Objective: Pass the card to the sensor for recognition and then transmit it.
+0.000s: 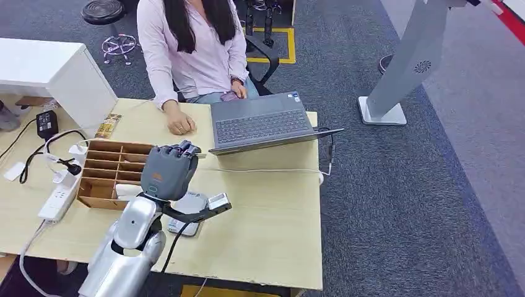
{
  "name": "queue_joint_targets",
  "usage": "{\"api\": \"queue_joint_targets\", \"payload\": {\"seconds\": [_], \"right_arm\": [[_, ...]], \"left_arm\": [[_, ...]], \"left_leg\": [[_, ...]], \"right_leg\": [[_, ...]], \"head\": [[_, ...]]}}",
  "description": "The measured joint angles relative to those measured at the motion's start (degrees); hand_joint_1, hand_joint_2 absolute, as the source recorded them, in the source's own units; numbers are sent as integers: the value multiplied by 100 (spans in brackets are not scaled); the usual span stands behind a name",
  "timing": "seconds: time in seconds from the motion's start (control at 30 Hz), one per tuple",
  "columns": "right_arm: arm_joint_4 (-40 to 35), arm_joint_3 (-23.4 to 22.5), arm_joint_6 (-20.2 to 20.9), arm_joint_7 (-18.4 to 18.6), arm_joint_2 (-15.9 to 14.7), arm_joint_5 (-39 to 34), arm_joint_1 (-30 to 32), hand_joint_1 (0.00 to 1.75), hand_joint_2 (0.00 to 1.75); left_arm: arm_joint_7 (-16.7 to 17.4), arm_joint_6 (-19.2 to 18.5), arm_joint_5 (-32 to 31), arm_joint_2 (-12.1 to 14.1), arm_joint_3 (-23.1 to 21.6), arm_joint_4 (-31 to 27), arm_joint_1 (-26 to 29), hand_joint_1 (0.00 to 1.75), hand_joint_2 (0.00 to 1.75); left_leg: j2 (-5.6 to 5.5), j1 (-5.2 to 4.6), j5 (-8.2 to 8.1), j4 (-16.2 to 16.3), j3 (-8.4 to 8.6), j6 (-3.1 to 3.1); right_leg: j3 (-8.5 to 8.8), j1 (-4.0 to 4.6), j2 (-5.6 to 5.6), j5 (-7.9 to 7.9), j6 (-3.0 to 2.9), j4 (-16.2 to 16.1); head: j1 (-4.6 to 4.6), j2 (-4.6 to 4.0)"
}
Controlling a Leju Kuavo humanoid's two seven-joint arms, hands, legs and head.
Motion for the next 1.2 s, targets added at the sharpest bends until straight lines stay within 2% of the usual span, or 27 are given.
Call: {"api": "queue_joint_targets", "payload": {"seconds": [0.1, 0.27, 0.33, 0.43, 0.5, 0.7, 1.0, 1.2], "right_arm": [[0, 0, 0, 0, 0, -11, 0, 0, 0], [0, 2, -11, 15, 4, -79, 1, 0, 0], [0, 2, -35, 15, 9, -131, 5, 0, 0], [0, 2, -89, 13, 17, -223, 11, 0, 0], [0, 0, -120, 11, 17, -277, 21, 0, 0], [0, 0, -164, -4, 17, -343, 31, 0, 0], [2, 0, -205, -4, 17, -352, 36, 0, 0], [9, 0, -205, 33, 17, -367, 37, 0, 0]], "left_arm": [[26, -83, -35, 0, -15, 0, 7, 175, 175], [254, -350, -203, 4, -162, -22, 171, 175, 175], [407, -597, -343, 22, -236, -68, 289, 175, 175], [682, -1172, -481, 115, -365, -81, 457, 175, 175], [743, -1342, -490, 197, -452, -81, 591, 175, 175], [877, -1346, -492, 385, -634, -79, 997, 175, 175], [933, -1372, -481, 518, -660, -74, 1081, 175, 175], [1268, -1322, -490, 520, -616, -74, 1086, 175, 175]], "left_leg": [[0, 0, 0, 0, 0, 0], [1, 0, -1, 0, -1, 1], [1, -1, -1, 0, -1, 1], [1, 0, -2, 0, -2, 1], [1, 0, -2, -1, -2, 1], [1, 0, -2, -1, -3, 1], [1, 0, -1, -1, -3, 1], [0, 0, -1, -1, -3, 1]], "right_leg": [[1, 0, 0, 0, 0, 0], [0, -1, 1, 0, 0, 0], [0, -1, 0, -1, 1, -1], [-1, 0, 1, -2, 1, 0], [-2, 0, 1, -3, 1, 0], [-2, 0, 0, -4, 1, 0], [-2, 0, -1, -3, 1, 0], [-2, 0, -1, -3, 1, 0]], "head": [[2, 0], [0, 0], [2, 0], [0, 0], [0, 0], [2, 0], [0, 0], [2, 0]]}}
